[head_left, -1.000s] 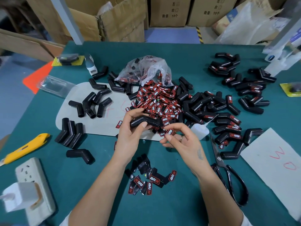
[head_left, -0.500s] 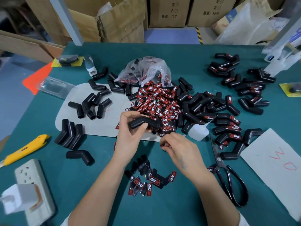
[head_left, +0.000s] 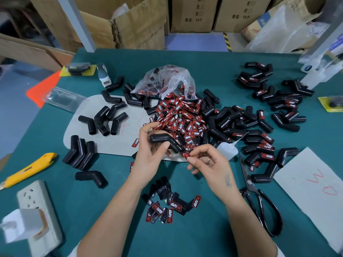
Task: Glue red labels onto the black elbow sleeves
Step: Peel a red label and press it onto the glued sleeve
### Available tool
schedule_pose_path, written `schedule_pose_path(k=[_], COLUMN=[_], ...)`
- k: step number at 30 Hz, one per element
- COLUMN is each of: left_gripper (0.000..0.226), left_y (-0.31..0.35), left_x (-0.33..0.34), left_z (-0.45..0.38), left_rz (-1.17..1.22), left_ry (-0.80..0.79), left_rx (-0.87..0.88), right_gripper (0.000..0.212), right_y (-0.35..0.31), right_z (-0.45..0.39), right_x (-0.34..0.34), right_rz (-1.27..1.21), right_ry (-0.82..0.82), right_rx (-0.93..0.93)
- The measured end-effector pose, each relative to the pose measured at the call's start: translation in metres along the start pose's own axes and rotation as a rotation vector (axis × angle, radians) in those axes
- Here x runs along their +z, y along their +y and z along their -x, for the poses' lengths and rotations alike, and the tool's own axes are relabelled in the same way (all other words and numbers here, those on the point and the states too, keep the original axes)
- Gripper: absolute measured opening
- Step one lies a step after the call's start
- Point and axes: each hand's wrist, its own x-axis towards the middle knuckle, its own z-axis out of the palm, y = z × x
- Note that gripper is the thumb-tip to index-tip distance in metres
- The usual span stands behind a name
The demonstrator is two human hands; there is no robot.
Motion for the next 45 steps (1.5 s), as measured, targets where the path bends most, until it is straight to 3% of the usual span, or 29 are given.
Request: schedule_pose_path(k=[9, 14, 18, 45], left_gripper=[0.055, 0.055, 0.056, 0.067], left_y=[-0.003, -0.005, -0.004, 0.011], left_x=[0.001, -0.001, -0.001, 0.004], left_z=[0.002, 0.003, 0.005, 0.009], left_rz=[0.057, 0.021, -0.001, -0.085], left_ry=[-0.230, -0.314, -0.361, -0.377], left_rx=[0.001, -0.016, -0.028, -0.071], right_gripper=[0.015, 0.005, 0.007, 0.010], right_y=[-0.004, -0.004, -0.004, 0.007], right_z=[0.000, -0.001, 0.000, -0.003], right_x=[0.006, 0.005, 0.008, 0.010], right_rz=[-0.204, -0.403, -0.374, -0.283], right_ry=[0.010, -0.071, -0.055, 0.016], right_rx=[0.130, 0.232, 0.239, 0.183])
